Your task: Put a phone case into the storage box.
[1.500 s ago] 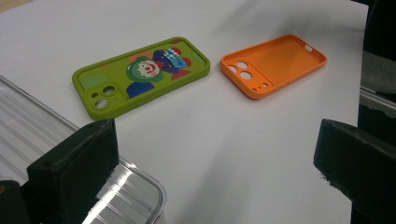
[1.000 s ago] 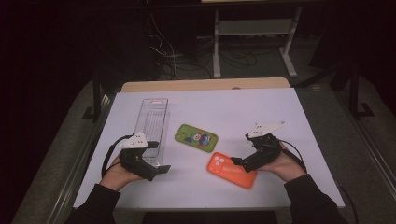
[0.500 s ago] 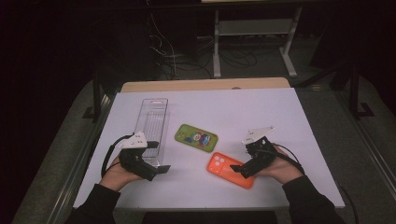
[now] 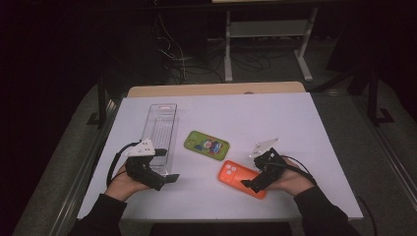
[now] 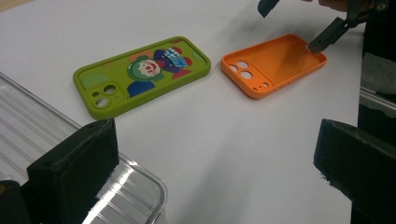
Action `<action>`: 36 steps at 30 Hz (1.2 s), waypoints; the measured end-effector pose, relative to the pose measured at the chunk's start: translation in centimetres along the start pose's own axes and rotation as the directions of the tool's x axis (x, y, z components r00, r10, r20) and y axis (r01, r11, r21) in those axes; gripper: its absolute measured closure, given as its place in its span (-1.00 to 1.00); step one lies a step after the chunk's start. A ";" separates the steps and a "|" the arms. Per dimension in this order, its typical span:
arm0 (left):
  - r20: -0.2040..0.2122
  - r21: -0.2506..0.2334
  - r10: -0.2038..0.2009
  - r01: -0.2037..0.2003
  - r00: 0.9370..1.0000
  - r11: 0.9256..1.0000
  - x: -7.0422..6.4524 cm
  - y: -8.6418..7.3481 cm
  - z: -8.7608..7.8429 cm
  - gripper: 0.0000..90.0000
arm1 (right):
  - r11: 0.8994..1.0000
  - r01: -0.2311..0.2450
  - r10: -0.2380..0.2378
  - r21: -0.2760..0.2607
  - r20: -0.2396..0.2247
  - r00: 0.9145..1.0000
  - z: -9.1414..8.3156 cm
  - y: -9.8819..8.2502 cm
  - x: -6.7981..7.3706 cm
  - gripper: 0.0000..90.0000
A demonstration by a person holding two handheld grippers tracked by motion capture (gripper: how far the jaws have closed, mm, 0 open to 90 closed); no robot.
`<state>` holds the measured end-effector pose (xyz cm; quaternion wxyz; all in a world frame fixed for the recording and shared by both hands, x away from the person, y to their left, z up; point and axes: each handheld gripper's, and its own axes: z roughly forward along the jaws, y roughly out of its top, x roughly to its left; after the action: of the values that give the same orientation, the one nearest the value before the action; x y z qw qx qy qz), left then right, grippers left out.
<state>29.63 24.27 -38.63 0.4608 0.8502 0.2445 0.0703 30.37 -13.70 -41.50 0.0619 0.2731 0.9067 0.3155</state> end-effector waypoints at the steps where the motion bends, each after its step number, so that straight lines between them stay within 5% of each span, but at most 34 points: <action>1: -0.001 0.000 0.005 -0.005 1.000 1.000 0.0 0.0 0.0 -1.00 | 1.000 -0.006 0.006 0.002 0.001 1.000 0.1 0.0 0.0 -0.94; 12: 0.001 0.002 -0.002 0.002 1.000 1.000 0.0 0.0 0.0 -1.00 | 0.999 0.012 -0.011 0.051 -0.014 1.000 1.5 -0.3 0.1 -0.83; 14: 0.000 0.001 0.000 0.000 1.000 1.000 0.0 0.0 0.0 -1.00 | 0.998 0.047 -0.047 0.050 0.000 0.999 1.9 -0.4 0.0 -0.80; 28: 0.000 0.001 -0.008 0.008 1.000 1.000 0.0 -0.1 0.0 -1.00 | 0.999 0.029 -0.028 0.044 -0.023 0.999 2.1 -0.2 0.4 -0.74; 36: -0.003 0.006 0.008 -0.008 1.000 1.000 0.1 -0.1 0.0 -1.00 | 0.995 0.065 -0.065 0.073 -0.013 0.998 2.9 -0.3 0.9 -0.73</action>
<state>29.72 24.39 -38.68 0.4578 0.8523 0.2423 0.0728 30.30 -11.84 -43.96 0.0573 0.2439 0.9263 0.2814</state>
